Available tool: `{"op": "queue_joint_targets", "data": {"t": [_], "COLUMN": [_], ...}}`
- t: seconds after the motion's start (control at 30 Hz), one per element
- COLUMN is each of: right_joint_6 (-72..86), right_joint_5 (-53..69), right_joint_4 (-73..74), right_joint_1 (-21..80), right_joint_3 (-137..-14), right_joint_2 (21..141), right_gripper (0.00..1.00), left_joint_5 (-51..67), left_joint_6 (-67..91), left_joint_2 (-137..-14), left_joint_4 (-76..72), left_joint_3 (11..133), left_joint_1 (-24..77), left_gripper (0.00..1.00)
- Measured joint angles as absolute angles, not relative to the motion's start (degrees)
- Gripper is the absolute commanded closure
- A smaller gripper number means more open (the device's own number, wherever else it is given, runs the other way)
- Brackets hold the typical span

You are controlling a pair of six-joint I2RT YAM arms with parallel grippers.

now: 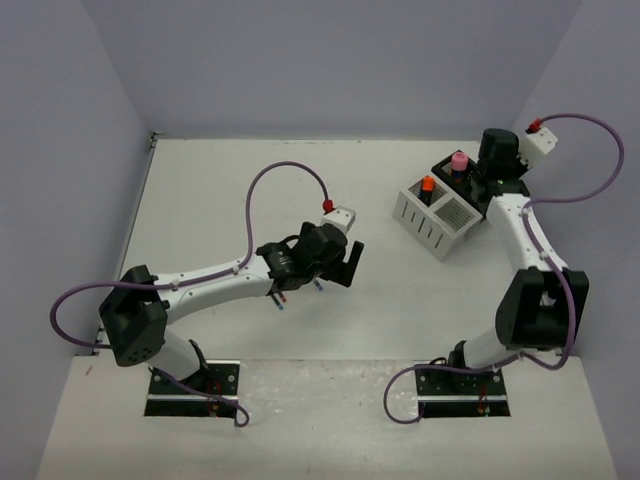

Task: Sort the stationery into containers
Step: Place the stationery in the storage box.

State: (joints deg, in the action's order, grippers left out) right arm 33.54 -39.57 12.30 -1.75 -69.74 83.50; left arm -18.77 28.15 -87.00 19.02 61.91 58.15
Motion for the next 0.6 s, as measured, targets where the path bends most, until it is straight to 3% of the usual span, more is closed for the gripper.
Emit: {"op": "queue_joint_targets", "data": {"t": [0.17, 0.23, 0.27, 0.33, 0.47, 0.6], "right_joint_6": [30.82, 30.09, 29.84, 29.57, 29.11, 29.36], "right_joint_5": [-41.28, -40.91, -40.61, -39.7, -38.07, -36.75], "right_joint_4": [10.64, 10.66, 10.59, 10.44, 9.4, 10.05], "right_joint_1": [-3.83, -4.02, -4.03, -4.03, -4.03, -3.68], "right_joint_3": [-74.74, -74.76, -74.72, -74.48, -74.39, -74.39], "right_joint_2": [94.64, 96.8, 97.42, 97.82, 97.79, 97.19], "right_gripper": [0.96, 0.88, 0.75, 0.35, 0.25, 0.24], "left_joint_5": [-20.16, -20.35, -20.46, -20.7, -20.86, -20.93], "left_joint_6": [29.85, 30.17, 30.4, 30.62, 31.39, 33.33], "left_joint_2": [-87.0, -87.01, -87.03, -87.09, -87.52, -89.58], "left_joint_4": [21.44, 21.96, 22.12, 22.22, 22.3, 22.69], "left_joint_3": [61.93, 61.94, 61.98, 62.08, 62.56, 64.52], "left_joint_1": [58.15, 58.15, 58.15, 58.14, 57.77, 57.05], "left_gripper": [0.0, 0.0, 0.0, 0.0, 0.0, 0.0]}}
